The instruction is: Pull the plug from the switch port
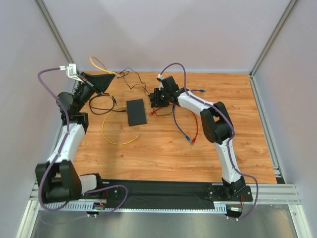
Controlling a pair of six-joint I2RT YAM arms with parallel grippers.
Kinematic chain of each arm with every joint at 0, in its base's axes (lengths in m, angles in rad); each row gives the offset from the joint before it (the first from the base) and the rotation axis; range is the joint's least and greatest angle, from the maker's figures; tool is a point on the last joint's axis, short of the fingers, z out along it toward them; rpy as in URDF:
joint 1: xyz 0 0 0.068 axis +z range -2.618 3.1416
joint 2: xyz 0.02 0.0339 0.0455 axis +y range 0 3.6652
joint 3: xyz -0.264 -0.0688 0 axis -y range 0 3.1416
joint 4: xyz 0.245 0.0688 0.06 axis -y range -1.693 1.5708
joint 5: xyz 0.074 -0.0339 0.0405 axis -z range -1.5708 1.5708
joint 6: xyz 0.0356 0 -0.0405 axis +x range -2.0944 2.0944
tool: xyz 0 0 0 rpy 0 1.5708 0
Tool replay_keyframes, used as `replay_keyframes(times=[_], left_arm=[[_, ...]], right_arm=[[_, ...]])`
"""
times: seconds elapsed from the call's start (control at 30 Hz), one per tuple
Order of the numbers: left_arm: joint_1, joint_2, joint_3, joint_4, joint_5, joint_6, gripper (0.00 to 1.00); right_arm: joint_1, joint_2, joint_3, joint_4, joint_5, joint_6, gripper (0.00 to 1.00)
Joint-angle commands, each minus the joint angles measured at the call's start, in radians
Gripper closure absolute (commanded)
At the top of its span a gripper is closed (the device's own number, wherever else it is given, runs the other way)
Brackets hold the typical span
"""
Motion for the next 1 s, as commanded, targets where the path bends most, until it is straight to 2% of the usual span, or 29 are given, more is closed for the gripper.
replay_keyframes(times=[0.0, 0.03, 0.07, 0.1, 0.17, 0.2, 0.23, 0.27, 0.33, 0.37, 0.4, 0.57, 0.7, 0.87, 0.97], left_arm=[[0.004, 0.180, 0.005, 0.626, 0.167, -0.317, 1.00], [0.004, 0.258, 0.019, 0.707, 0.172, -0.438, 1.00], [0.001, 0.272, 0.031, 0.703, 0.173, -0.453, 1.00], [-0.004, 0.279, 0.034, 0.682, 0.175, -0.444, 1.00], [-0.028, 0.228, 0.005, 0.585, 0.152, -0.320, 1.00], [-0.044, 0.196, -0.003, 0.403, 0.144, -0.253, 1.00], [-0.062, 0.117, -0.004, 0.279, 0.120, -0.066, 1.00], [-0.109, 0.078, 0.005, 0.009, 0.095, 0.027, 1.00], [-0.180, 0.005, 0.072, -0.235, 0.007, 0.272, 1.00], [-0.218, -0.003, 0.098, -0.395, -0.015, 0.328, 1.00], [-0.273, -0.008, 0.134, -0.438, -0.060, 0.355, 1.00], [-0.381, 0.021, 0.175, -0.483, -0.088, 0.303, 1.00], [-0.504, 0.078, 0.267, -0.517, -0.102, 0.268, 1.00], [-0.698, 0.193, 0.339, -0.512, -0.126, 0.223, 1.00], [-0.809, 0.321, 0.421, -0.518, -0.112, 0.202, 1.00]], right_arm=[[-0.013, -0.067, -0.015, 0.038, -0.020, -0.001, 0.67], [-0.016, -0.069, -0.017, 0.041, -0.022, 0.000, 0.67], [-0.019, -0.069, -0.018, 0.042, -0.026, 0.004, 0.67], [-0.021, -0.067, -0.020, 0.042, -0.031, 0.004, 0.67], [-0.028, -0.069, -0.029, 0.047, -0.035, 0.004, 0.67], [-0.033, -0.072, -0.033, 0.049, -0.032, 0.008, 0.67], [-0.039, -0.075, -0.038, 0.049, -0.032, 0.010, 0.67], [-0.051, -0.078, -0.047, 0.050, -0.032, 0.017, 0.67], [-0.071, -0.092, -0.059, 0.059, -0.040, 0.028, 0.67], [-0.074, -0.098, -0.066, 0.061, -0.037, 0.027, 0.67], [-0.080, -0.117, -0.073, 0.058, -0.035, 0.025, 0.67], [-0.104, -0.206, -0.124, 0.047, 0.020, -0.027, 0.67], [-0.154, -0.324, -0.217, 0.044, 0.073, -0.065, 0.67], [-0.316, -0.508, -0.421, 0.082, 0.110, -0.079, 0.67], [-0.442, -0.605, -0.553, 0.130, 0.092, -0.087, 0.67]])
